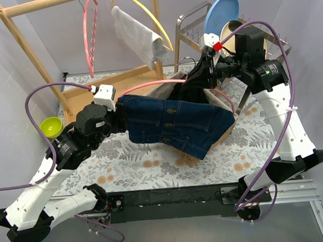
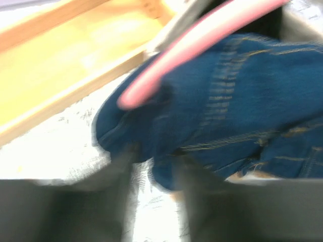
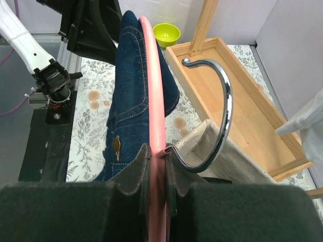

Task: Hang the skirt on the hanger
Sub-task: Place skirt on hanger, then pass the hanger from the right arm to the left, then pass the hanger from the left arm to the right

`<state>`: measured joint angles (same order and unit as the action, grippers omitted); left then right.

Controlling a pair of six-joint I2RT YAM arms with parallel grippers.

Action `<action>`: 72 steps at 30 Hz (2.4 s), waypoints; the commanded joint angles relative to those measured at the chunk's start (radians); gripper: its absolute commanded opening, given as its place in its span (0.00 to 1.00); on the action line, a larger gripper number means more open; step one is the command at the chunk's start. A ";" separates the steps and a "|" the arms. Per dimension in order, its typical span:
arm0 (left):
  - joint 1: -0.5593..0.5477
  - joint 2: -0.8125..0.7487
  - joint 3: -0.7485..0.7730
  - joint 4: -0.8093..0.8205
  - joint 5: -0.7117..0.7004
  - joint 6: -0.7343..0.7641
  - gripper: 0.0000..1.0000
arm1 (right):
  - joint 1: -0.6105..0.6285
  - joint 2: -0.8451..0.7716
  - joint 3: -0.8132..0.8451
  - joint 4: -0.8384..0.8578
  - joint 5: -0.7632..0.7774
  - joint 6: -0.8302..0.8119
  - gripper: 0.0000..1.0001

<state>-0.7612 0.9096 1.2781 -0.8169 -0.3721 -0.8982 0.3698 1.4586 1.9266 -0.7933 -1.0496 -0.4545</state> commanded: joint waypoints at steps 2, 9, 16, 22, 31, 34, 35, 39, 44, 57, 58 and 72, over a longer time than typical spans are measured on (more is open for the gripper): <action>0.011 -0.106 0.033 -0.061 -0.098 -0.057 0.65 | 0.001 -0.041 0.048 0.074 0.013 0.043 0.01; 0.010 -0.033 0.332 -0.114 0.177 0.045 0.98 | 0.061 0.031 0.092 0.052 0.080 0.060 0.01; 0.011 0.151 0.477 -0.157 0.369 0.195 0.98 | 0.285 0.058 0.098 -0.030 0.232 -0.045 0.01; 0.010 0.215 0.425 -0.215 0.657 0.280 0.96 | 0.399 0.094 0.166 -0.092 0.277 -0.128 0.01; 0.010 0.180 0.314 -0.234 0.691 0.344 0.59 | 0.414 0.060 0.120 -0.127 0.218 -0.233 0.01; 0.011 0.170 0.303 -0.225 0.687 0.346 0.09 | 0.414 0.055 0.107 -0.144 0.218 -0.251 0.01; 0.010 0.164 0.297 -0.222 0.677 0.346 0.04 | 0.414 0.052 0.101 -0.147 0.218 -0.262 0.01; 0.010 0.134 0.273 -0.203 0.644 0.338 0.00 | 0.414 0.039 0.075 -0.172 0.183 -0.283 0.01; 0.010 0.009 0.250 -0.154 0.555 0.381 0.00 | 0.414 0.052 0.058 -0.234 0.178 -0.308 0.38; 0.011 -0.112 0.263 -0.197 0.437 0.490 0.00 | 0.340 0.101 0.031 -0.454 0.111 -0.432 0.53; 0.010 -0.115 0.280 -0.199 0.426 0.493 0.00 | 0.327 0.106 0.031 -0.464 0.103 -0.447 0.53; 0.010 -0.179 0.248 -0.133 0.282 0.490 0.00 | 0.282 0.115 0.034 -0.485 0.043 -0.416 0.01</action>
<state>-0.7692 0.7761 1.5234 -1.0950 0.0868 -0.3893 0.6708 1.5856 1.9484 -1.2213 -0.9573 -0.8848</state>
